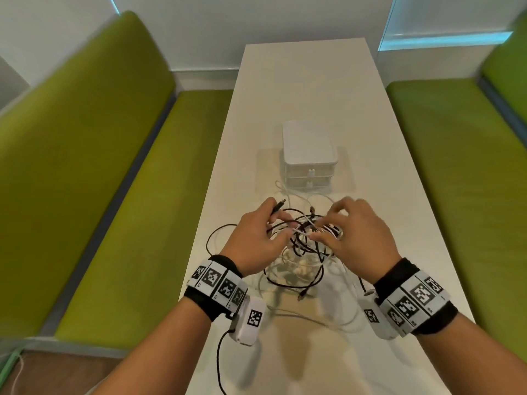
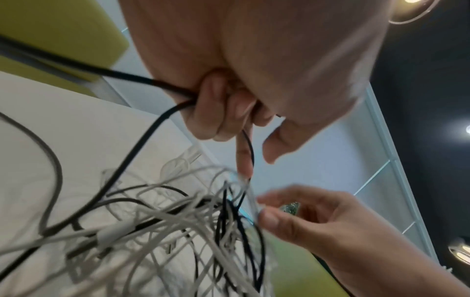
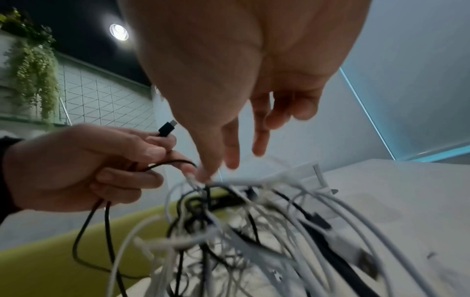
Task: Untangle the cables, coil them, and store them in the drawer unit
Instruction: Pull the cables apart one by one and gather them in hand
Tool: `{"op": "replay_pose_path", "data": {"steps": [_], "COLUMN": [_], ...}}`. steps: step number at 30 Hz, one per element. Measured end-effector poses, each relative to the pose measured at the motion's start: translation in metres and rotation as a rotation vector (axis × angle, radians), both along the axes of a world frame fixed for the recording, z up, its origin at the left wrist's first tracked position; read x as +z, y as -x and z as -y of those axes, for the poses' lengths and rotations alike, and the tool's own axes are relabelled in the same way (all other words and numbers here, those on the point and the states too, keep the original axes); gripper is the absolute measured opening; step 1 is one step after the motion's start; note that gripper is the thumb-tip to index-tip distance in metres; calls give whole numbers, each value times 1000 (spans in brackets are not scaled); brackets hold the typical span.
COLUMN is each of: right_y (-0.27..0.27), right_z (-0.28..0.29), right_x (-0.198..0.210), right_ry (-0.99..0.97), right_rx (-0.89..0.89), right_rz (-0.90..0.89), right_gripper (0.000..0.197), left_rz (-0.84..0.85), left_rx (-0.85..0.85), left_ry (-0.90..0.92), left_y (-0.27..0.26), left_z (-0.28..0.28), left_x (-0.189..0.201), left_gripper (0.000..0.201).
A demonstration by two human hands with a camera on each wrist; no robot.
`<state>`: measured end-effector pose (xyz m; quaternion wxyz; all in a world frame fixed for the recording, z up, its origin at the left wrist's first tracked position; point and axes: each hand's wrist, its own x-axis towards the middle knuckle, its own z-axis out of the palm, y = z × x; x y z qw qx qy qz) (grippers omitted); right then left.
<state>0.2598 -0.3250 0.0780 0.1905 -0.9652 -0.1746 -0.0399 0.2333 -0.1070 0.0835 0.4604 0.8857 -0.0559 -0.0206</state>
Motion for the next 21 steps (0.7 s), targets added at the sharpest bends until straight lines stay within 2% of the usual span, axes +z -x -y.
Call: {"op": "replay_pose_path", "data": {"steps": [1, 3, 5, 6, 8, 10, 12, 15, 18, 21], "right_y": [-1, -4, -3, -2, -1, -2, -3, -4, -1, 1], "right_z": [0, 0, -6, -9, -16, -18, -17, -17, -18, -20], "right_x": [0, 1, 6, 6, 3, -2, -7, -8, -6, -8], "right_ry": [37, 7, -228, -360, -487, -450, -421, -538, -649, -678], "right_rx": [-7, 92, 231, 259, 208, 139, 97, -26, -117, -143], "right_rz": [56, 95, -6, -96, -233, -267, -302, -291, -314, -332], "right_gripper": [33, 52, 58, 53, 30, 11, 8, 3, 9, 13], "left_rz": [23, 46, 47, 55, 76, 77, 64, 22, -62, -176], "left_rx": [25, 56, 56, 57, 60, 58, 45, 53, 124, 132], "left_ry": [21, 50, 80, 99, 188, 284, 260, 86, -5, 69], "left_y": [0, -1, -1, -1, 0, 1, 2, 3, 6, 10], "left_z": [0, 3, 5, 6, 7, 7, 7, 7, 8, 17], "left_x": [-1, -1, 2, 5, 13, 21, 24, 18, 10, 4], "left_gripper": [28, 34, 29, 24, 24, 35, 35, 23, 35, 45]}}
